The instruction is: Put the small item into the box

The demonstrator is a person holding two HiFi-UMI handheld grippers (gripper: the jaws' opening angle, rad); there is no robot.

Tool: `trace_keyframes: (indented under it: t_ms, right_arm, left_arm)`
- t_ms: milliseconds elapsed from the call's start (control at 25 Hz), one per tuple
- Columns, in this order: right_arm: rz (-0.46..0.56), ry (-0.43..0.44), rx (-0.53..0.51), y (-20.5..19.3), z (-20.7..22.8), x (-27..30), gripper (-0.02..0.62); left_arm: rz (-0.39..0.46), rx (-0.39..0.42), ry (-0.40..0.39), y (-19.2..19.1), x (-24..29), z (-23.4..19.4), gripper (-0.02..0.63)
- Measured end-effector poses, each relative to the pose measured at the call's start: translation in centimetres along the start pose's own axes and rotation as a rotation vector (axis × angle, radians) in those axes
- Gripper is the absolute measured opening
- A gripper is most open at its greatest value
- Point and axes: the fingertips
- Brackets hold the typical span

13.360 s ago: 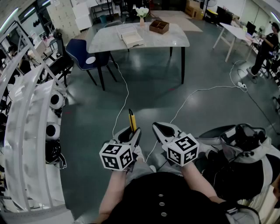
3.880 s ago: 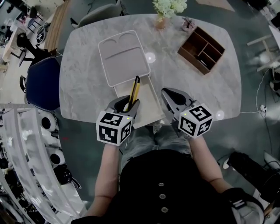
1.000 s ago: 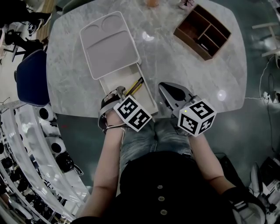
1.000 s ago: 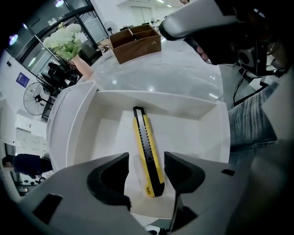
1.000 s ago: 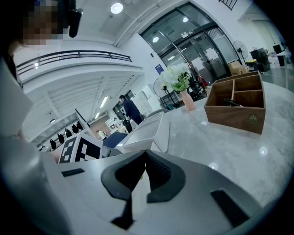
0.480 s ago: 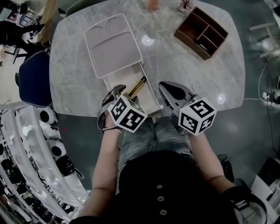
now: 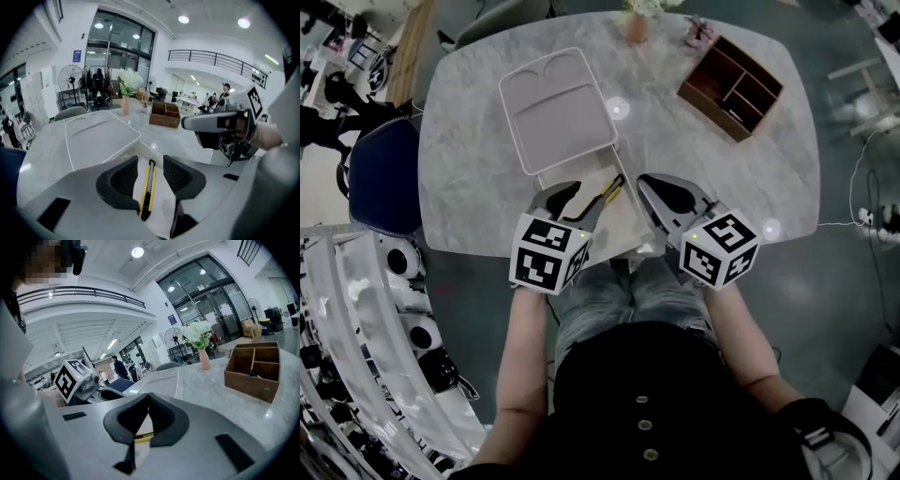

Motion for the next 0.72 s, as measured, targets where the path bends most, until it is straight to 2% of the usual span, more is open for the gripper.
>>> trace_keyframes:
  t_ms: [120,240,360,520,720]
  right_arm:
    - [0.017,0.002,-0.022,1.1,-0.9,0.4,0.003]
    - [0.031,0.007,-0.042,2.1,-1.7,0.8,0.003]
    - [0.025,0.024,-0.063,2.5,-2.7,1.2,0.003]
    - [0.028,0.032,-0.089,3.5,-3.7,1.4,0.003]
    - [0.019,0.041,-0.120,4.6,-4.6,1.8,0.003]
  left_arm:
    - [0.105,-0.064,-0.009,1.8,-1.7,-0.7,0.122]
    - [0.172,-0.070,0.001,2.9,-3.1,-1.5,0.062]
    - [0.210,-0.044,-0.001,3.6,-4.2,-1.7,0.044]
    - [0.298,-0.036,-0.054,5.1,-5.8,-1.2,0.029]
    - [0.391,-0.112,-0.116,6.7,-7.6,-1.1,0.018]
Point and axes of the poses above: the fingertips, and each gripper's own axes: x forward along the fingers, z to its right, y out of its top, and after that the axes turned 5 degrees about z, right-handed
